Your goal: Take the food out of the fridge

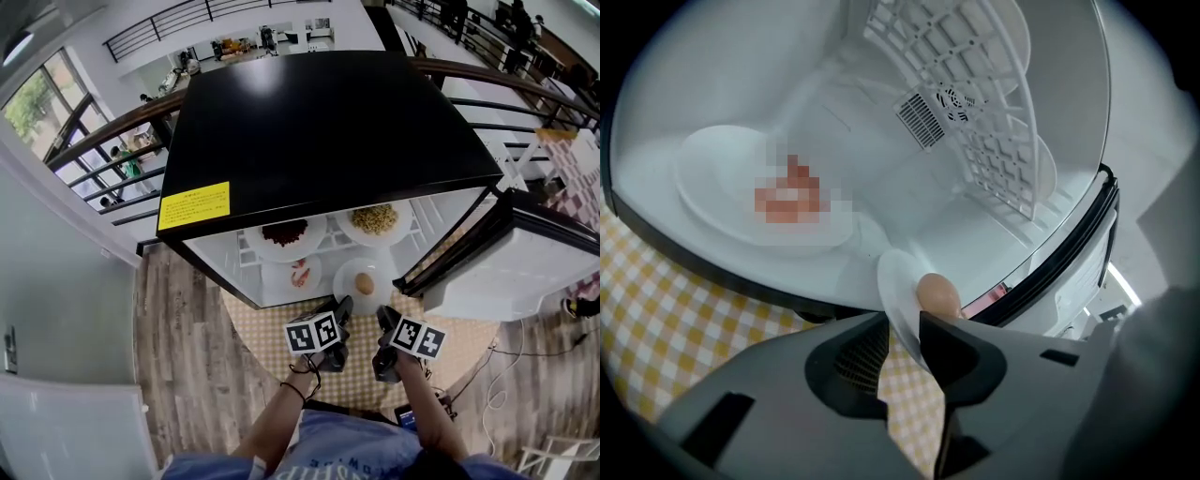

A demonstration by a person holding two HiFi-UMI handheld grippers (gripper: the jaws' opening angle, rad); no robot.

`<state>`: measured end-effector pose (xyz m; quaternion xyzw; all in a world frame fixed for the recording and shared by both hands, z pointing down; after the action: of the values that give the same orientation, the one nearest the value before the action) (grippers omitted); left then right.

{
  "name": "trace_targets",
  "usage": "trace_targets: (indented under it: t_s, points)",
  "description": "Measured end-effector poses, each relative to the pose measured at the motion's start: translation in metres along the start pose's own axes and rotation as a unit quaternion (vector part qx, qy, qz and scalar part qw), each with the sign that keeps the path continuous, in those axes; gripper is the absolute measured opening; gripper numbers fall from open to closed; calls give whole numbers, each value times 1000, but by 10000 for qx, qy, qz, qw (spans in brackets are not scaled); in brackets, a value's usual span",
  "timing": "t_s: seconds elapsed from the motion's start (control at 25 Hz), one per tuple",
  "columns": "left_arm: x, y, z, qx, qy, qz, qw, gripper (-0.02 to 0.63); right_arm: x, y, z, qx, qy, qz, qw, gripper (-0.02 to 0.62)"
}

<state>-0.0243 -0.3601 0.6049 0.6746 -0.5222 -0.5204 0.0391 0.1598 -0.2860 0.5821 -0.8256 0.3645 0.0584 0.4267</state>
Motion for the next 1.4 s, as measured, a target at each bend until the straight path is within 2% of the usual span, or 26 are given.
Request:
trace_targets:
  t_s: [0.12, 0.16, 0.2, 0.24, 0.32, 0.4, 0.48, 0.6, 0.92, 1.4]
  points:
    - [-2, -2, 6, -158, -217, 292, 9992, 96, -3, 1, 6, 45, -4, 9, 10000, 55]
    - [-1, -4, 9, -218, -284, 336, 9988, 81, -3, 2, 8, 81, -18, 77, 9999, 16]
    - [-1, -7, 11, -270, -310, 286, 9987, 39, -4, 4, 10, 127, -28, 190, 9997, 14]
    - [-2, -10, 12, -304, -277, 132, 9991, 28, -5, 7, 11, 172, -24, 336, 9993, 14]
    - [-6, -18, 10, -314, -66, -269, 9991, 26, -6, 12, 11, 222, 14, 641, 9977, 14]
    - [-16, -22, 5, -275, 193, -430, 9985, 26, -9, 13, 12, 202, 51, 840, 9962, 14]
    - [-26, -23, 2, -294, 303, -141, 9990, 23, -12, 11, 15, 182, 81, 909, 9957, 14]
    - [-35, -20, 8, -347, 212, 462, 9981, 23, -13, 5, 23, 166, 81, 896, 9958, 14]
    - [-45, -19, 28, -405, -127, 1236, 9914, 23, -11, -14, 45, 190, 25, 824, 9964, 14]
    - [-56, -55, 66, -452, -605, 1361, 9878, 23, -20, -25, 84, 515, 104, 944, 9941, 14]
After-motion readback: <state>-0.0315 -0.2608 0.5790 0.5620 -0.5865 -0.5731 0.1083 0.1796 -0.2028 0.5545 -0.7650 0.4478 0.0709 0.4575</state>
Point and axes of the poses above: the fingertips, and each gripper's own axes: z backward along the fingers, y to its left, x out of its top, the point moved 9 cm from there along z, backward along the fingers, and after that the axes turned 9 degrees about -z, right-handed, at the moved point
